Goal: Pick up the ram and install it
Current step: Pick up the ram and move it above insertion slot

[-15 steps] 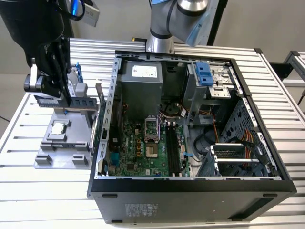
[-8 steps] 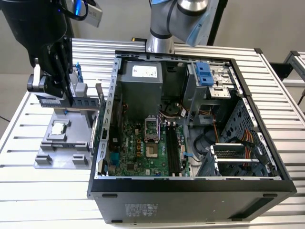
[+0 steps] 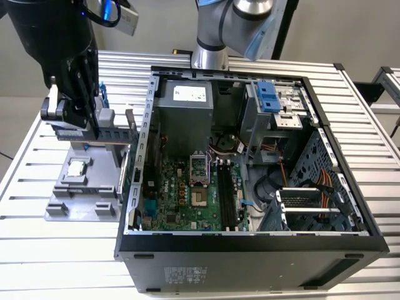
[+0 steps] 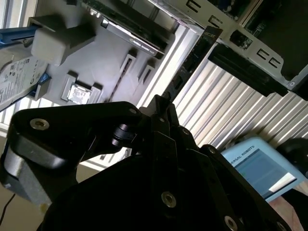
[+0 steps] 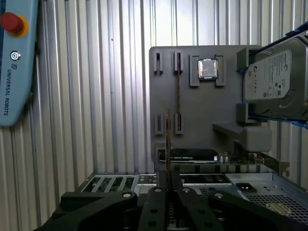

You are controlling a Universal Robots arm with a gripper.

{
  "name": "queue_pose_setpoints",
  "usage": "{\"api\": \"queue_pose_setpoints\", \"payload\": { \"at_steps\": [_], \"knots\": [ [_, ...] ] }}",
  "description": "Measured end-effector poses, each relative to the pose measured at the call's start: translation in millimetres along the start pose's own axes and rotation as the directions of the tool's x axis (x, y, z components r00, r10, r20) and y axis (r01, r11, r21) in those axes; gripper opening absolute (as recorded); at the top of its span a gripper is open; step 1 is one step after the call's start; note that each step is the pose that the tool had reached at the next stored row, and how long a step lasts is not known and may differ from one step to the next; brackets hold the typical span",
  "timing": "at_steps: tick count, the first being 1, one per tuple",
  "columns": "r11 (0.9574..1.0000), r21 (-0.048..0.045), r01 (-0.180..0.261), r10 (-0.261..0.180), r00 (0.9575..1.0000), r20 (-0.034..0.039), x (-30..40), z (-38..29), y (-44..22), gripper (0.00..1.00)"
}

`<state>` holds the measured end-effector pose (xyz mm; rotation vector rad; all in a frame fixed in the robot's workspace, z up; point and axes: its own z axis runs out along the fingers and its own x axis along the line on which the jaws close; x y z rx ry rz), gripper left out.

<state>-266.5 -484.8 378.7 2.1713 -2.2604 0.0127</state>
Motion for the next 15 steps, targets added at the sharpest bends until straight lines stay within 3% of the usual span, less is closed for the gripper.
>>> {"api": "queue_pose_setpoints", "payload": {
  "at_steps": [15],
  "knots": [
    [1.0, -0.0001, 0.0, 0.0, 1.0, 0.0, -0.4, 0.0, -9.3, 0.0]
  ]
}}
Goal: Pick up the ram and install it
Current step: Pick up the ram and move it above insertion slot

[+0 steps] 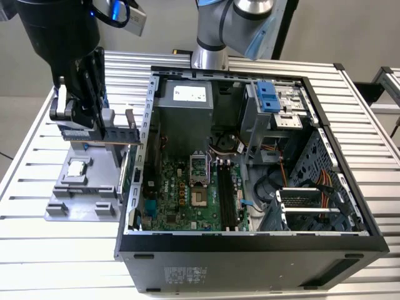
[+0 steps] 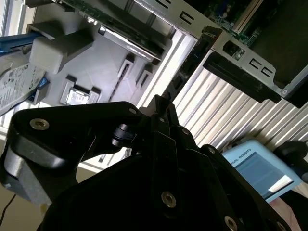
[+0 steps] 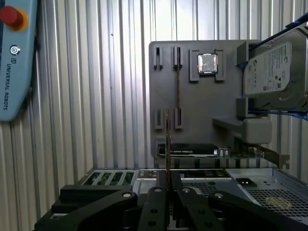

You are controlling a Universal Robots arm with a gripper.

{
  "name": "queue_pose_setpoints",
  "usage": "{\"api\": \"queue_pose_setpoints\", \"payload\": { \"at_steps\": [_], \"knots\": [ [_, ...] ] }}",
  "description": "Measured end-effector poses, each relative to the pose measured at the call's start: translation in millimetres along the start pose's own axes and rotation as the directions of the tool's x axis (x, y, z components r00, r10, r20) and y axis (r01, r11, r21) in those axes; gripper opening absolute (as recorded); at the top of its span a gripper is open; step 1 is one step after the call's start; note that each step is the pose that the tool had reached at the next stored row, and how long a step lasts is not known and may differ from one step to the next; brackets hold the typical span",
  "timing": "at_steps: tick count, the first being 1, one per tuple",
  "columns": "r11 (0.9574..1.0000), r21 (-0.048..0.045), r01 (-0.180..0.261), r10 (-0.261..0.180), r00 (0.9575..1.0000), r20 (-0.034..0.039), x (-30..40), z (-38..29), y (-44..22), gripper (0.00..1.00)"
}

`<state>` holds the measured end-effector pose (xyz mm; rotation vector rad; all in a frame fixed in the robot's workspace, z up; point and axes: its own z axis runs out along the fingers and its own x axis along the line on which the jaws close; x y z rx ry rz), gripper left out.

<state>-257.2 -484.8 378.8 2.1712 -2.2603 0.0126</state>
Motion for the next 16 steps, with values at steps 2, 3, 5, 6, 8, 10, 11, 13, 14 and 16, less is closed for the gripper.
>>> {"api": "queue_pose_setpoints", "payload": {
  "at_steps": [2, 3, 5, 6, 8, 10, 11, 13, 14, 16],
  "knots": [
    [1.0, 0.0001, 0.0, 0.0, 1.0, 0.0, -0.1, 0.0, -1.3, 0.0],
    [1.0, 0.0001, 0.0, 0.0, 1.0, 0.0, -0.1, 0.0, -1.8, 0.0],
    [1.0, 0.0001, 0.0, 0.0, 1.0, 0.0, -0.1, 0.0, -3.0, 0.0],
    [1.0, 0.0, 0.0, 0.0, 1.0, -0.0001, -0.1, 0.0, -3.6, 0.0],
    [1.0, 0.0001, 0.0, 0.0, 1.0, 0.0, -0.2, 0.0, -4.9, 0.0],
    [1.0, 0.0, 0.0, 0.0, 1.0, -0.0001, -0.2, 0.0, -6.1, 0.0],
    [1.0, 0.0001, 0.0, 0.0, 1.0, 0.0, -0.3, 0.0, -6.7, 0.0],
    [1.0, 0.0001, 0.0, 0.0, 1.0, 0.0, -0.3, 0.0, -8.0, 0.0],
    [1.0, 0.0001, 0.0, 0.0, 1.0, 0.0, -0.3, 0.1, -8.6, 0.0],
    [1.0, 0.0001, 0.0, 0.0, 1.0, 0.0, -0.4, 0.0, -9.8, 0.0]
  ]
}}
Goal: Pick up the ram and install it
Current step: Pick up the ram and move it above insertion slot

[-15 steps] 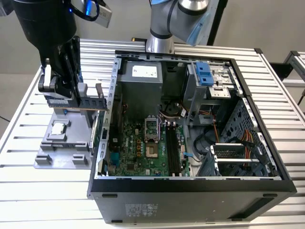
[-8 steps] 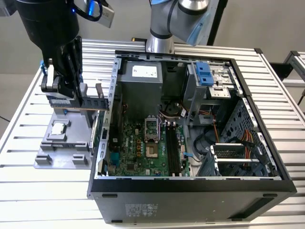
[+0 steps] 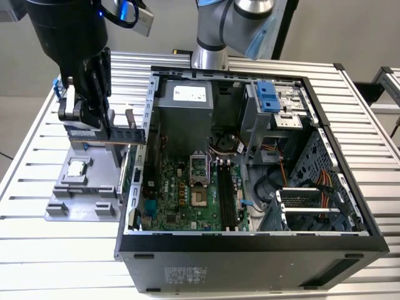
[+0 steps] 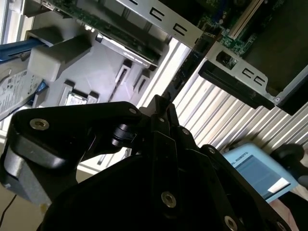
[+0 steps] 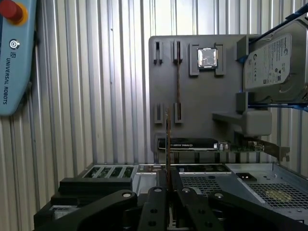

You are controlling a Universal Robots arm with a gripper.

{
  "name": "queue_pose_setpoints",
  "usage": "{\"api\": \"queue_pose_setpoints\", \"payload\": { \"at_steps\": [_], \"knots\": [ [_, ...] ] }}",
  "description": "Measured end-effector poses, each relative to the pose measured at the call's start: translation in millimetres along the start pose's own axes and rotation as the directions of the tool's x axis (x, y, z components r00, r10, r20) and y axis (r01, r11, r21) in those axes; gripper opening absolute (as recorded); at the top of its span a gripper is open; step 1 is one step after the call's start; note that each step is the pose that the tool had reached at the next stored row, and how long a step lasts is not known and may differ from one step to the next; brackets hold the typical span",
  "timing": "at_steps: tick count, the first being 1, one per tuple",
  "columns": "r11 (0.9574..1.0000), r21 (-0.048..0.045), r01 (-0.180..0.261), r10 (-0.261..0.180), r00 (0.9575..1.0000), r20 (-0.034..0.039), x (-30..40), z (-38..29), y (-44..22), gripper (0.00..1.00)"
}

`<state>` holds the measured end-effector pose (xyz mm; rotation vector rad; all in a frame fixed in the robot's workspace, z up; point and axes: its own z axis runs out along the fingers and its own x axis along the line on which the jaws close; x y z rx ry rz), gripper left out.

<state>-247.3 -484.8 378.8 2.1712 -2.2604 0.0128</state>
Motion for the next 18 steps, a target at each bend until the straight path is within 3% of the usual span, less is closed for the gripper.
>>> {"api": "queue_pose_setpoints", "payload": {
  "at_steps": [18],
  "knots": [
    [1.0, -0.0001, 0.0, 0.0, 1.0, 0.0, -0.4, 0.0, -10.4, 0.0]
  ]
}}
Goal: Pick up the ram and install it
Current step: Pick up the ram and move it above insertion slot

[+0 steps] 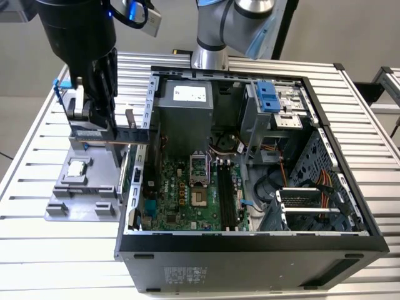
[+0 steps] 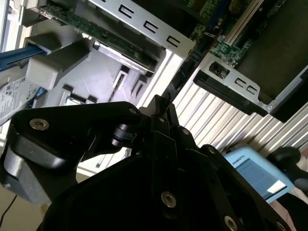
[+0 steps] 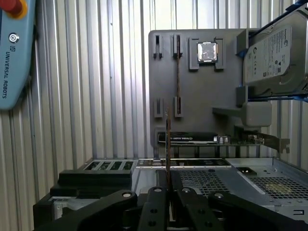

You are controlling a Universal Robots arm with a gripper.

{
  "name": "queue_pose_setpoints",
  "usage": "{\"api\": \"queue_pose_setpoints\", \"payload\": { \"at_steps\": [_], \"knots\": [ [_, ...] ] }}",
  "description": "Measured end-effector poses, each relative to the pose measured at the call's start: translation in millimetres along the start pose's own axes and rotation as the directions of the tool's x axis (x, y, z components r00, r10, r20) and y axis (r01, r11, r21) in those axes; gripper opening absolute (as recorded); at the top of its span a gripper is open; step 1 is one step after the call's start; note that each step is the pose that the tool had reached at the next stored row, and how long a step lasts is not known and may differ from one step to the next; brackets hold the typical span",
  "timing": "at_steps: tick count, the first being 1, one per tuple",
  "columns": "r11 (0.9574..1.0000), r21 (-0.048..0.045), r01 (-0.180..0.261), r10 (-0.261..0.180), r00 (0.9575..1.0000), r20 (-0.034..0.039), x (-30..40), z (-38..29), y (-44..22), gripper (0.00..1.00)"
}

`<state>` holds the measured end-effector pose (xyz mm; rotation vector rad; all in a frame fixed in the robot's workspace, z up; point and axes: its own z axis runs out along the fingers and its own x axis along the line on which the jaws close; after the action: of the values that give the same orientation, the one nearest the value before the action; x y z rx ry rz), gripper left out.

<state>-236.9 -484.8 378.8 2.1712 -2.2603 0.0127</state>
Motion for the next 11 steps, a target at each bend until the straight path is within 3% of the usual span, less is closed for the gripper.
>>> {"api": "queue_pose_setpoints", "payload": {
  "at_steps": [11],
  "knots": [
    [1.0, 0.0, 0.0, 0.0, 1.0, 0.0001, -0.3, 0.1, -6.0, 0.0]
  ]
}}
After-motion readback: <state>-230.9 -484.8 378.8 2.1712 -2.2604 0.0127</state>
